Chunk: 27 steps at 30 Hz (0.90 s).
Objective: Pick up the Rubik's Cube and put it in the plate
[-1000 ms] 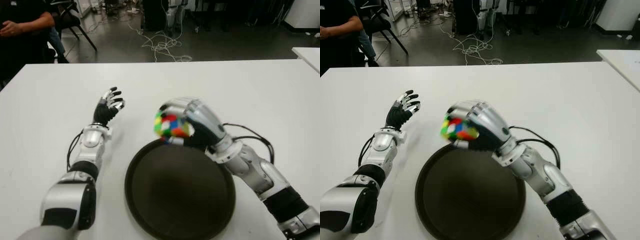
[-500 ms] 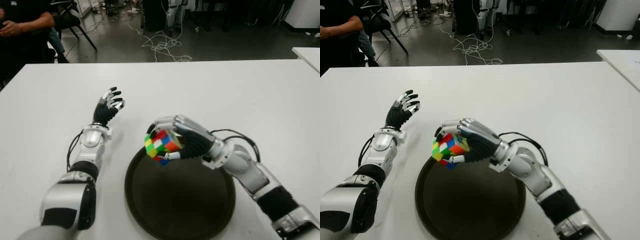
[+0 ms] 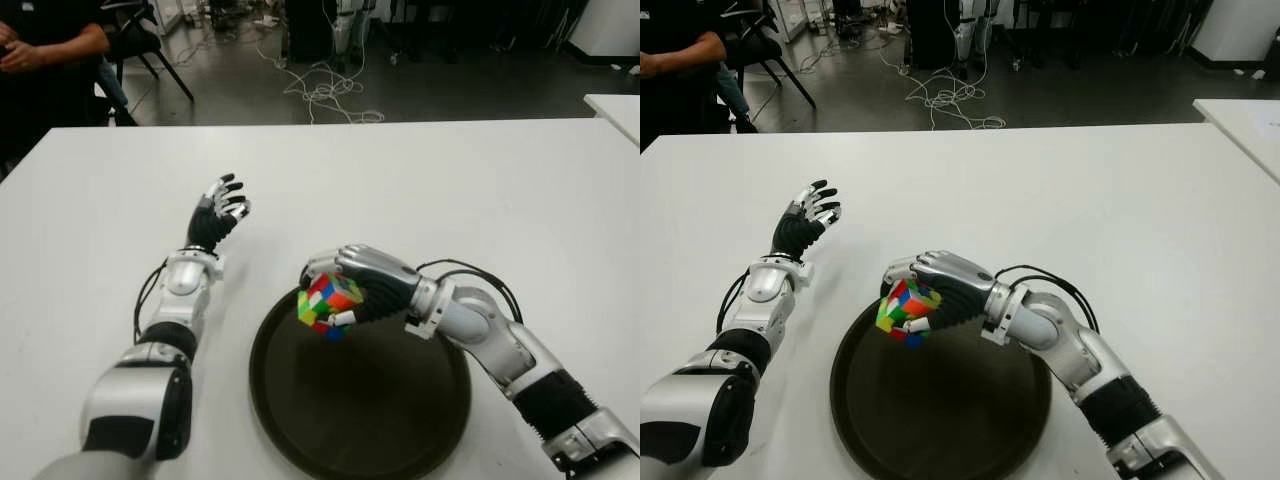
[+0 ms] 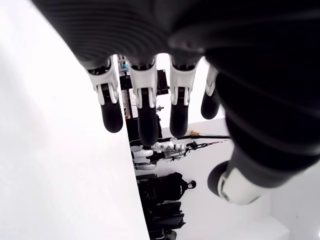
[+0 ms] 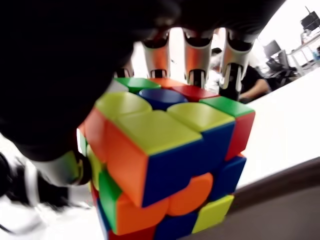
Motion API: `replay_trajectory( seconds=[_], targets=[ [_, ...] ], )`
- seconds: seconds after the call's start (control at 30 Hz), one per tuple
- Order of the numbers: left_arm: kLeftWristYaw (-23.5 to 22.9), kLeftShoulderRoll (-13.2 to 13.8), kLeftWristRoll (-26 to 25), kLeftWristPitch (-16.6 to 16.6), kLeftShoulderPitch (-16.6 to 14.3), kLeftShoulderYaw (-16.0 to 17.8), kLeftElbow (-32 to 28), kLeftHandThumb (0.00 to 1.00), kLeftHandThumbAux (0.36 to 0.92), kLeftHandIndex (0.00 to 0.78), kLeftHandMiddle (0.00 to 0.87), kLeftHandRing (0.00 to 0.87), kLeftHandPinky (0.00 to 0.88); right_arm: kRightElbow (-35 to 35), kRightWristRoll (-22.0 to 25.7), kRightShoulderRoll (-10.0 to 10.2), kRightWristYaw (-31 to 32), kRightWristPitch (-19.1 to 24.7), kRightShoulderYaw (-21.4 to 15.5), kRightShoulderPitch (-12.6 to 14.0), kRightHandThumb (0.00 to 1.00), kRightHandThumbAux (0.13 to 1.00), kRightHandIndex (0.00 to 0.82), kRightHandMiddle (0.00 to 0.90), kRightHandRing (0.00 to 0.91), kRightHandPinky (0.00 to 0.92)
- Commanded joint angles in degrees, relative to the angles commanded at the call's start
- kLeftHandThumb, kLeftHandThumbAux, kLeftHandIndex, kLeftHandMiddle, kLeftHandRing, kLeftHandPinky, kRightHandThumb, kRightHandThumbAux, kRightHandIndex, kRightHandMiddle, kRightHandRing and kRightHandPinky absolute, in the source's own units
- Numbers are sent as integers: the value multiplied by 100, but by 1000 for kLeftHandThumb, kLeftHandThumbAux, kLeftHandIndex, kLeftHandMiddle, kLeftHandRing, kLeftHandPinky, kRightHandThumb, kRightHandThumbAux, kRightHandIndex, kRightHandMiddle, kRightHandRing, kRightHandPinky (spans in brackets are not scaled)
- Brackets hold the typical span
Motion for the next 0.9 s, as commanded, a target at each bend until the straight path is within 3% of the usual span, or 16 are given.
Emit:
replay_trajectory(
  seconds=[0.13, 0.27, 0.33, 0.37, 0.4, 0.43, 0.53, 0.63, 0.9],
  targets=[
    [-14, 3, -12, -1, 3, 8, -10, 194, 727, 106, 179, 178, 166, -62, -147, -7, 48, 82, -3, 18, 824, 699, 377, 482, 449, 417],
    [-51, 0, -49, 5, 4, 35, -16, 197, 728, 104, 177, 177, 172, -97, -208, -52, 217, 153, 36, -11, 825, 698, 403, 449, 335, 313],
    [-75, -4, -71, -2, 10, 52, -20, 197, 726, 100, 174, 176, 174, -149, -202, -102, 493, 299, 85, -56, 733, 727, 398, 253, 213, 205],
    [-82, -7, -80, -7, 12, 60, -21, 197, 726, 99, 174, 176, 175, -217, -195, -140, 719, 441, 118, -93, 719, 731, 397, 217, 187, 182],
    [-87, -8, -85, -10, 13, 64, -21, 197, 725, 98, 174, 177, 176, -271, -189, -164, 875, 544, 137, -115, 471, 769, 255, 139, 120, 129],
    [-89, -8, -87, -11, 14, 66, -21, 197, 724, 98, 174, 177, 177, -315, -185, -176, 972, 613, 143, -124, 301, 795, 163, 88, 76, 94],
    [-94, -10, -92, -19, 16, 72, -22, 198, 724, 98, 175, 177, 175, -441, -167, -199, 1238, 806, 155, -141, 98, 814, 53, 29, 25, 47],
    [-96, -17, -95, -36, 18, 76, -29, 199, 724, 99, 176, 177, 172, -513, -149, -214, 1427, 930, 161, -152, 32, 811, 17, 9, 8, 29],
    [-86, -17, -84, -58, 16, 67, -33, 211, 728, 103, 180, 179, 174, -539, -64, -186, 1358, 854, 65, -95, 1, 731, 0, 0, 0, 1]
  ],
)
